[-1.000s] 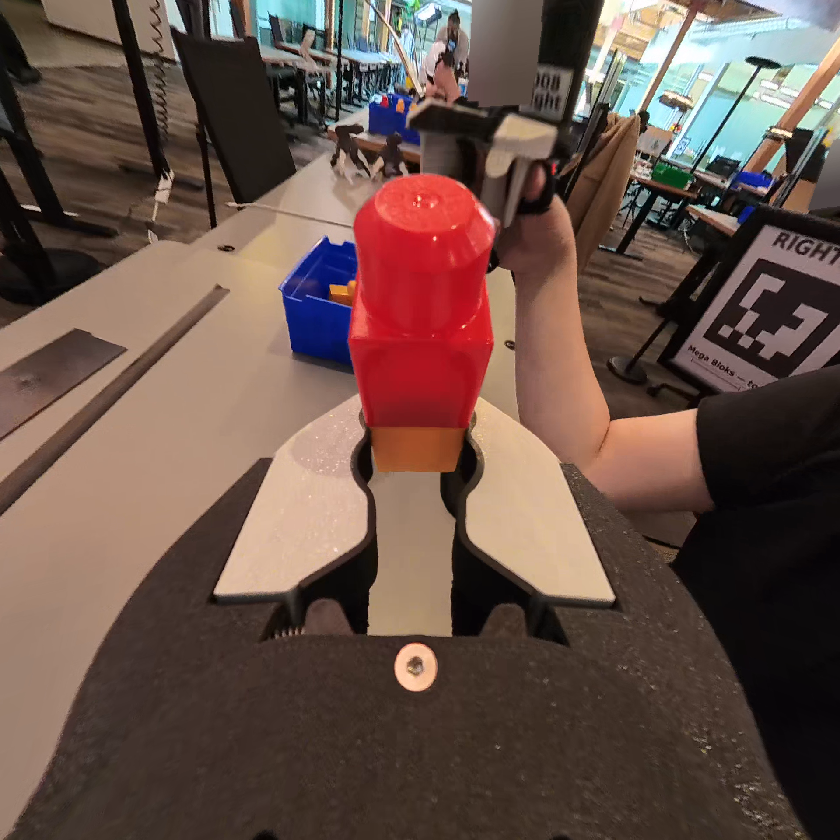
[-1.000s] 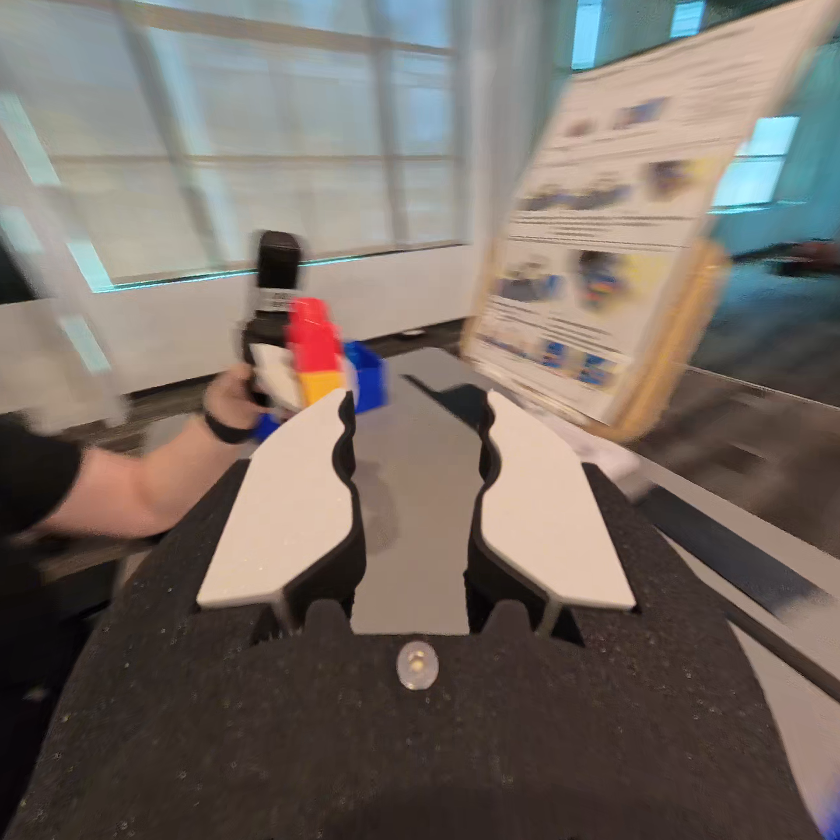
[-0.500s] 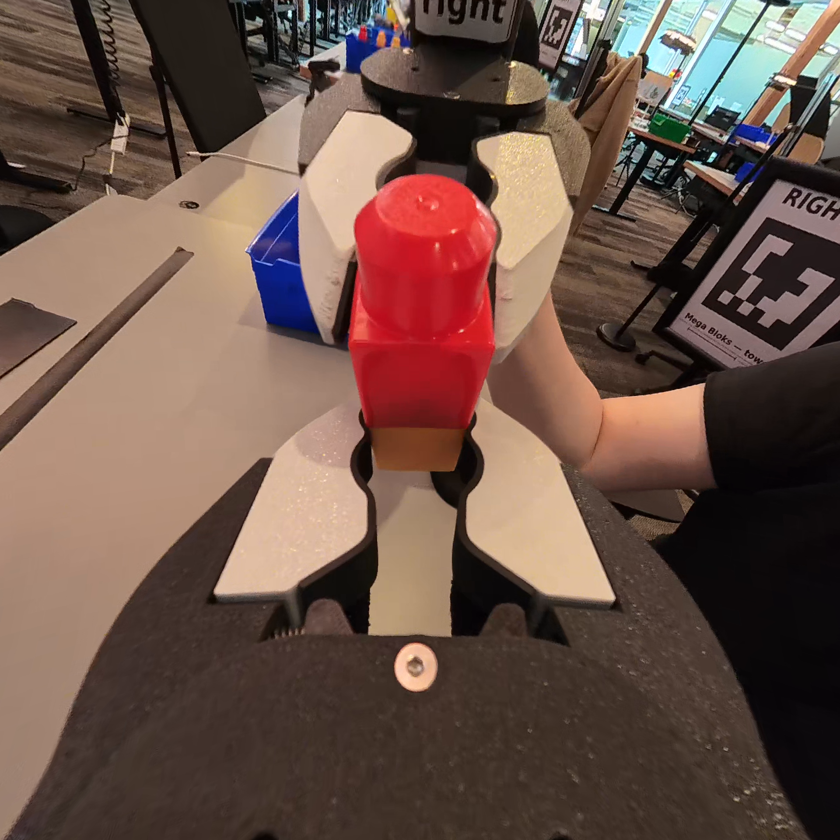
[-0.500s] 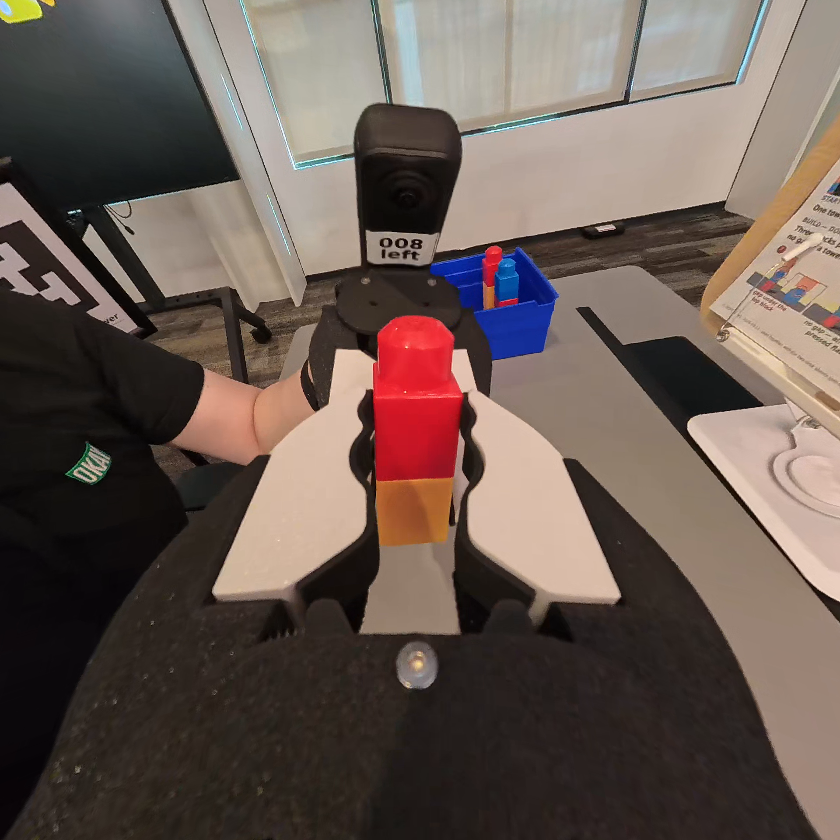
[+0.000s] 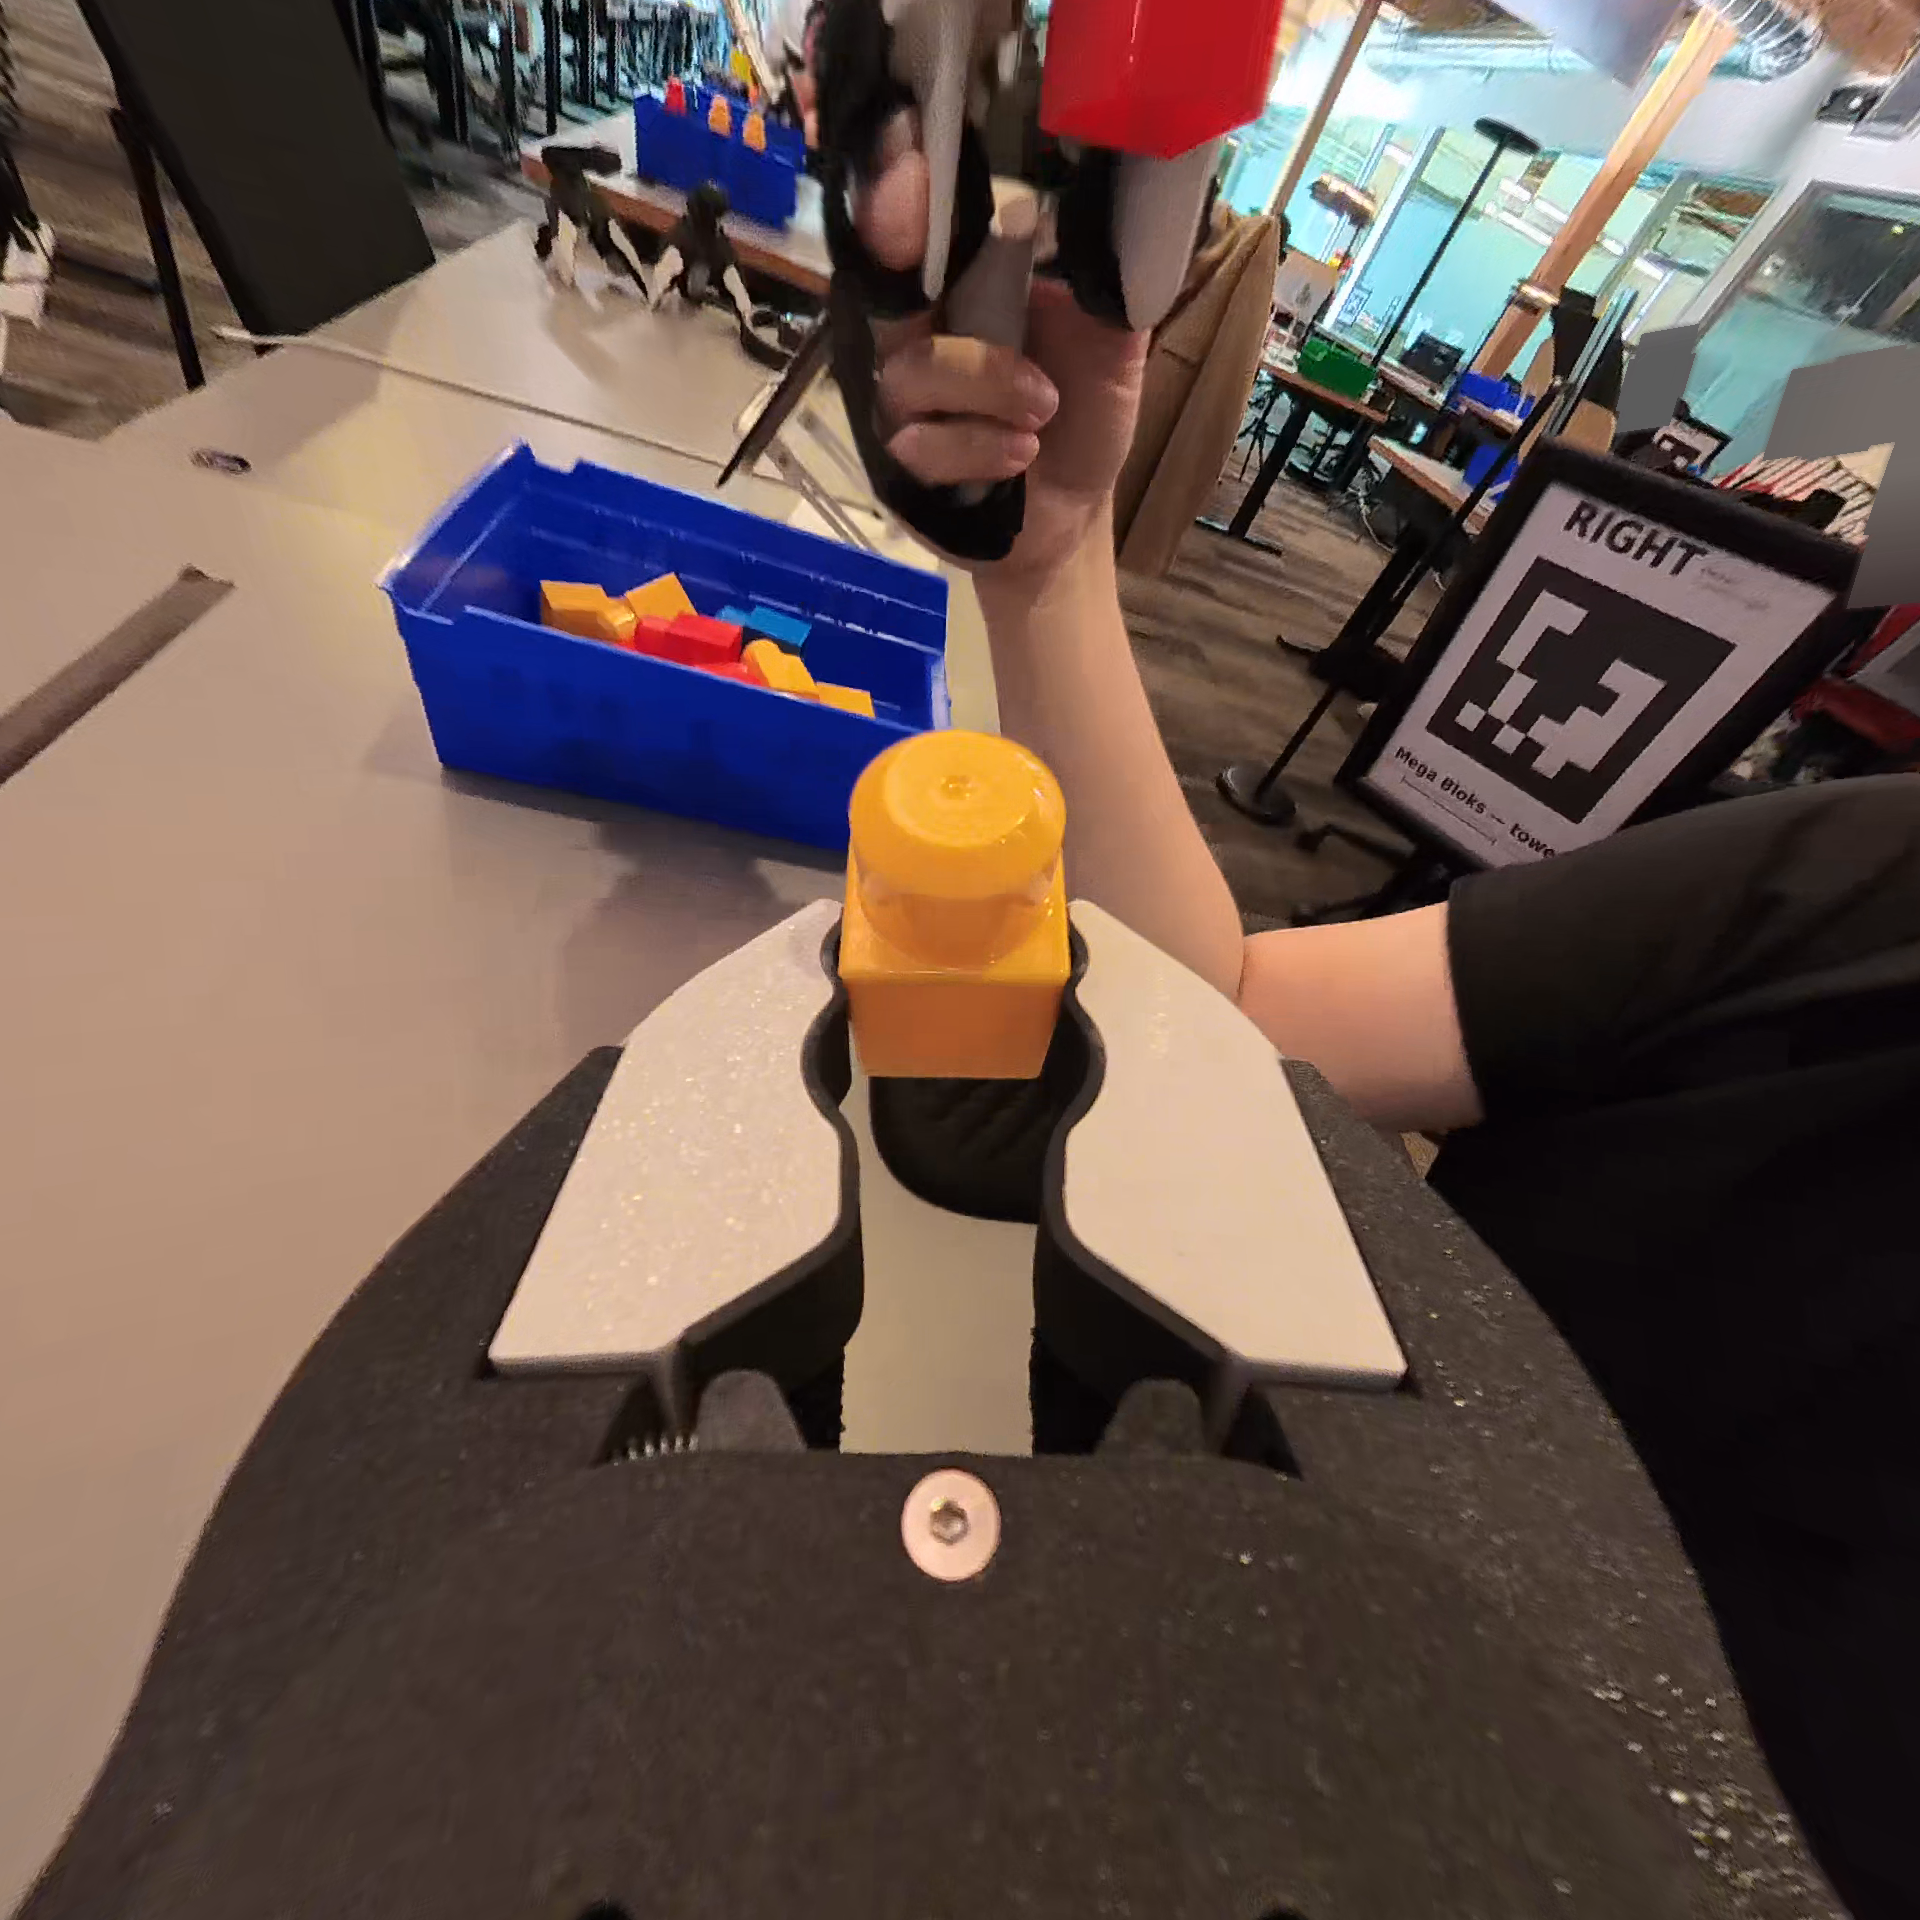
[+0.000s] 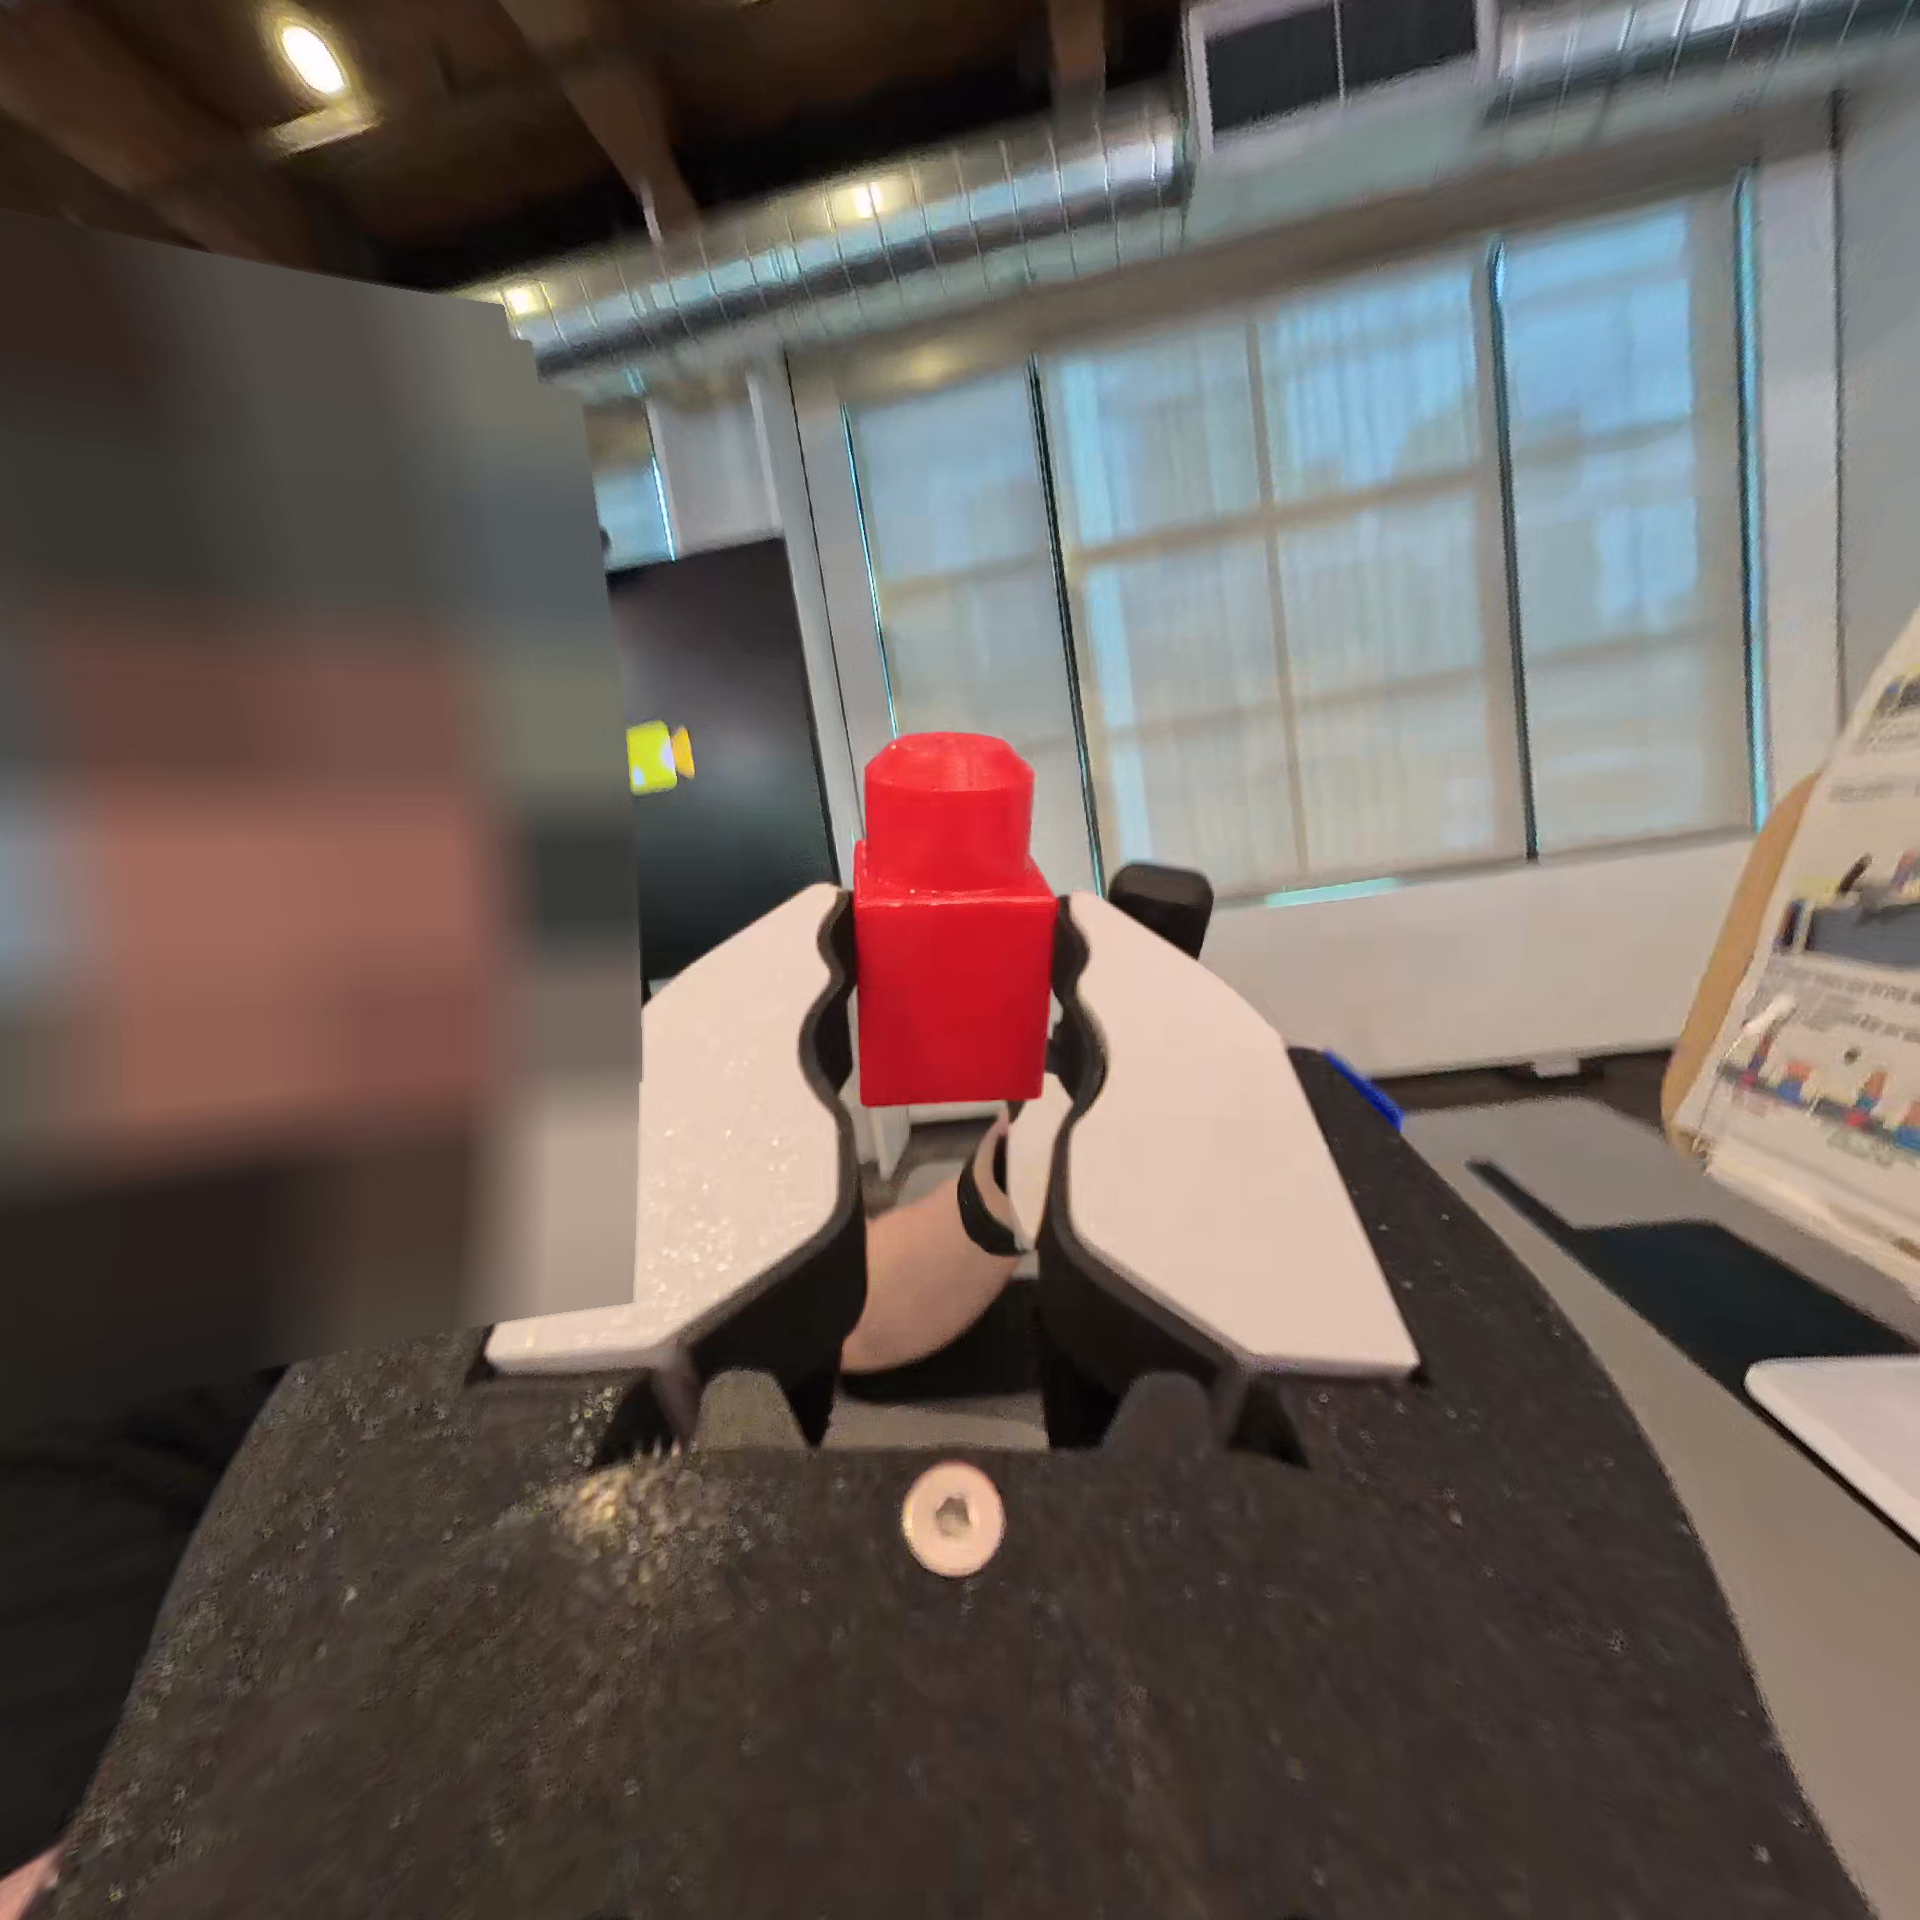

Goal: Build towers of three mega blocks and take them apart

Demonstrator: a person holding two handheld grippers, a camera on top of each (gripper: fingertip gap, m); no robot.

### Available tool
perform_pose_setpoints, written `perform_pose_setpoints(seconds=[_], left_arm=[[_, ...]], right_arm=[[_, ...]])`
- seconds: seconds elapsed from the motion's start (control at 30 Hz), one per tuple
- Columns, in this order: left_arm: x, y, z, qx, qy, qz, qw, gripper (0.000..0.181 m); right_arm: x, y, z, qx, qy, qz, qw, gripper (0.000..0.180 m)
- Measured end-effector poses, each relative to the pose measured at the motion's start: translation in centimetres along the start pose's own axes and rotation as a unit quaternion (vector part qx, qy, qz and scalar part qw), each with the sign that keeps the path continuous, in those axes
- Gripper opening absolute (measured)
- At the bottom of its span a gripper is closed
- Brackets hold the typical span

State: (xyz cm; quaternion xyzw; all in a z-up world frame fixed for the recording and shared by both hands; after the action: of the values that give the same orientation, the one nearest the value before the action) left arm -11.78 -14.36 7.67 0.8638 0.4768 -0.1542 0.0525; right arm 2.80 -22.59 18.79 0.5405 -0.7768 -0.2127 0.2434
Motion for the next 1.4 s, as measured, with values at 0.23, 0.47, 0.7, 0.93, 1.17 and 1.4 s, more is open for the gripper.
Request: perform_pose_setpoints(seconds=[0.23, 0.47, 0.7, 0.93, 1.17, 1.4], left_arm=[[0.1, -0.7, -0.2, 0.014, 0.027, -0.02, 0.999, 0.035], [0.7, -0.4, 0.6, 0.026, 0.01, -0.022, 0.999, 0.035], [0.8, -0.1, 1.1, 0.038, 0.006, -0.021, 0.999, 0.035], [1.2, -0.7, 0.7, 0.028, -0.001, -0.031, 0.999, 0.035], [1.9, -2.6, -1.9, -0.059, -0.006, -0.057, 0.997, 0.035], [1.4, -4.2, -2.9, -0.071, 0.015, -0.062, 0.995, 0.035]], right_arm=[[3.8, -9.5, -4.2, -0.092, -0.075, 0.09, 0.989, 0.035], [0.8, -20.5, -2.6, -0.02, -0.092, 0.468, 0.879, 0.035], [-3.4, -32.6, 3.2, 0.192, -0.002, 0.739, 0.645, 0.036], [-4.2, -33.0, 2.3, 0.193, -0.03, 0.77, 0.607, 0.058], [-4.3, -15.2, -1.1, 0.173, -0.189, 0.526, 0.811, 0.049], [-4.8, 3.4, 5.9, 0.201, -0.089, 0.179, 0.959, 0.046]])
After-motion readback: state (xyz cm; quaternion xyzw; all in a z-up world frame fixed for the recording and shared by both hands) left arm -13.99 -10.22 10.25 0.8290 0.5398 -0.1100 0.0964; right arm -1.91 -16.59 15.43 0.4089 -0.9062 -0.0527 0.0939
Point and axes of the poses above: each gripper's, where its closed fingertips meet, y out along the fingers, z out of its underside, x = y × z across the jaws, the point moved 3 cm from there along -y, back along the fingers, and after that the axes turned 10 degrees about -x, right-handed, at the moved point
